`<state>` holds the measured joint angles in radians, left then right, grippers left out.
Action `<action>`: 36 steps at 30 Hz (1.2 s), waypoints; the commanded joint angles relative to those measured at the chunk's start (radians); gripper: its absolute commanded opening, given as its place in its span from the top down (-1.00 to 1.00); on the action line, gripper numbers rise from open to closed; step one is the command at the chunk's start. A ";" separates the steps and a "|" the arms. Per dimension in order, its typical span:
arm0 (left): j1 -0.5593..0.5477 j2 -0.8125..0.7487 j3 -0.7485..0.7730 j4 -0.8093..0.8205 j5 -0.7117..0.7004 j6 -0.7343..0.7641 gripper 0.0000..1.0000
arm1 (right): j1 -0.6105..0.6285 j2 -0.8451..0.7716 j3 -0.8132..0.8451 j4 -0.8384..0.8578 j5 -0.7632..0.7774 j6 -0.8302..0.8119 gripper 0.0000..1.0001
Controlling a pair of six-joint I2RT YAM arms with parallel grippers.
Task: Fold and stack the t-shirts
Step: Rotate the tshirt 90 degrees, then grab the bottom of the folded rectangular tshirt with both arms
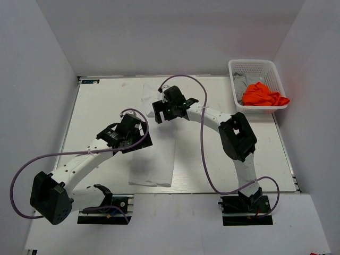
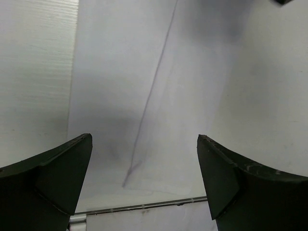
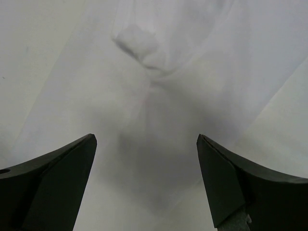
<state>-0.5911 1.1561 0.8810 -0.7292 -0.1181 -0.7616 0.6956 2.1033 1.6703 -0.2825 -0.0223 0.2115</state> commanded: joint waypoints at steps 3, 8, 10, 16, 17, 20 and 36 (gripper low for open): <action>0.005 0.004 0.013 0.000 -0.045 0.001 -1.00 | 0.025 0.076 0.000 0.007 0.069 0.054 -0.81; 0.005 0.014 -0.026 0.030 -0.012 0.013 -1.00 | 0.007 0.161 0.088 -0.058 0.113 0.097 -0.81; 0.005 0.014 -0.027 0.017 -0.012 0.013 -1.00 | -0.001 0.170 0.097 -0.061 0.124 0.117 -0.81; 0.005 0.056 -0.077 -0.007 0.060 0.022 -1.00 | -0.080 0.277 0.212 -0.104 0.088 0.126 -0.81; 0.005 0.066 -0.086 -0.007 0.060 0.022 -1.00 | -0.085 0.279 0.248 -0.110 0.079 0.106 -0.81; 0.005 0.091 -0.111 -0.027 0.086 0.008 -1.00 | -0.102 0.273 0.262 -0.075 0.055 0.060 -0.81; 0.010 0.160 -0.287 0.080 0.132 -0.068 -0.54 | -0.050 -0.409 -0.454 0.103 -0.120 0.020 -0.81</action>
<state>-0.5838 1.3064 0.6411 -0.6777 0.0154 -0.8055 0.6472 1.7878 1.3094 -0.2390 -0.1143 0.1890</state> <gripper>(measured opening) 0.786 0.904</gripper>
